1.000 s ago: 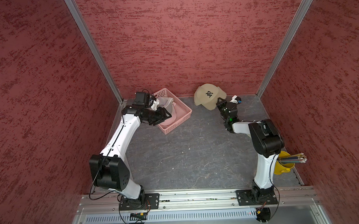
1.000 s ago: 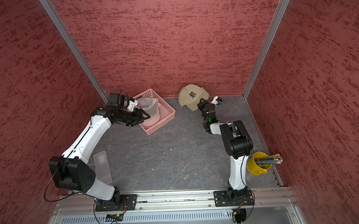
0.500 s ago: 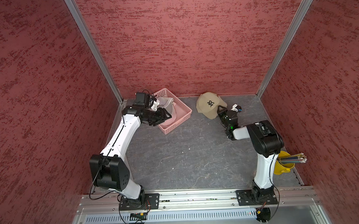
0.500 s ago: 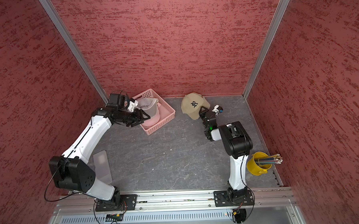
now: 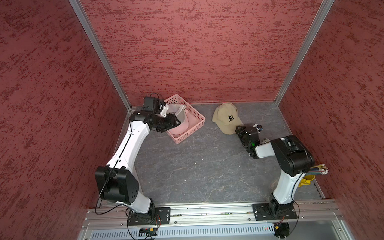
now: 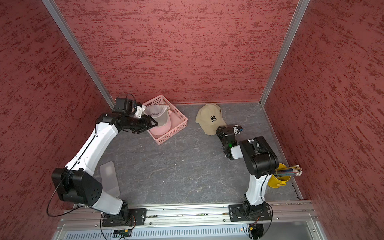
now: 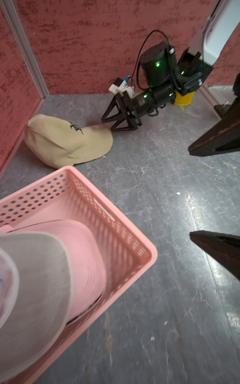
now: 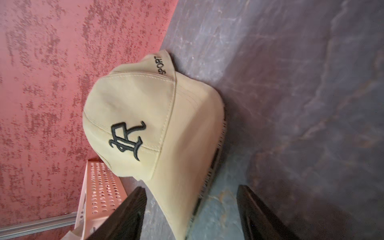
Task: Turn the baseball cap inside out
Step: Place the baseball cap at the center of the board, then pick up the baseball cap from the basket.
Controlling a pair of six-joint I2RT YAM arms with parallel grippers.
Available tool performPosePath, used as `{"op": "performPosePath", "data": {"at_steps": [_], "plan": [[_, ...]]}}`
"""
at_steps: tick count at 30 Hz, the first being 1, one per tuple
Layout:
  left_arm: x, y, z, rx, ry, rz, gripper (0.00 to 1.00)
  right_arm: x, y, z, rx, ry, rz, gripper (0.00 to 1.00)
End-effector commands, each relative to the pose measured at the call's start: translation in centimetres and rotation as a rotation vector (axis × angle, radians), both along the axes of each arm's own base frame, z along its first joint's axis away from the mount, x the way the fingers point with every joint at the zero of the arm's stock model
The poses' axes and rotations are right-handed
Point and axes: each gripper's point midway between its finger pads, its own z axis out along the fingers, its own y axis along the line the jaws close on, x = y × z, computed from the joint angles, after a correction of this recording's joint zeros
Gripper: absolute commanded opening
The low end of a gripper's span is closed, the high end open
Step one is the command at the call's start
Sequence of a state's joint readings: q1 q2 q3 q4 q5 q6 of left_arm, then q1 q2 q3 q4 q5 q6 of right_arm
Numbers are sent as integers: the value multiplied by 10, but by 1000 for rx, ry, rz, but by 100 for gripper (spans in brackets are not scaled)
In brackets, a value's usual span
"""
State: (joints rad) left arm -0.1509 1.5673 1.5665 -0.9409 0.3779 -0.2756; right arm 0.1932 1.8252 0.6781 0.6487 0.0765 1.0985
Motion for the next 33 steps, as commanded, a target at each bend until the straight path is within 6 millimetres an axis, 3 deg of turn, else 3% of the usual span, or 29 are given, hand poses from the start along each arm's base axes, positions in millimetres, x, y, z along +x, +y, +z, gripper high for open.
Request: {"op": "performPosePath", "data": {"at_steps": [1, 5, 7, 9, 10, 12, 16, 20, 24, 26, 33], "plan": [[22, 35, 11, 208, -85, 71, 63, -28, 4, -17, -61, 152, 91, 75], [44, 65, 32, 388, -175, 146, 66, -56, 6, -16, -139, 251, 143, 75], [55, 81, 45, 490, -237, 188, 72, -71, -1, -7, -210, 279, 144, 74], [64, 91, 57, 569, -298, 197, 82, -81, -5, 15, -325, 285, 154, 74], [70, 95, 60, 590, -319, 198, 96, -83, -5, 32, -397, 265, 163, 74], [82, 96, 58, 541, -330, 172, 100, -85, -1, 65, -520, 217, 182, 74], [103, 101, 37, 333, -288, 135, 100, -74, 25, 121, -707, 124, 276, 74], [119, 105, 6, 225, -200, 163, 88, -61, 56, 147, -745, 51, 360, 74], [139, 108, -35, 160, -111, 211, 79, -50, 89, 160, -754, 8, 450, 74], [147, 103, -50, 114, -90, 204, 77, -46, 100, 157, -767, 8, 480, 74], [168, 106, -95, 108, -24, 249, 70, -44, 117, 149, -705, -1, 525, 73]]}}
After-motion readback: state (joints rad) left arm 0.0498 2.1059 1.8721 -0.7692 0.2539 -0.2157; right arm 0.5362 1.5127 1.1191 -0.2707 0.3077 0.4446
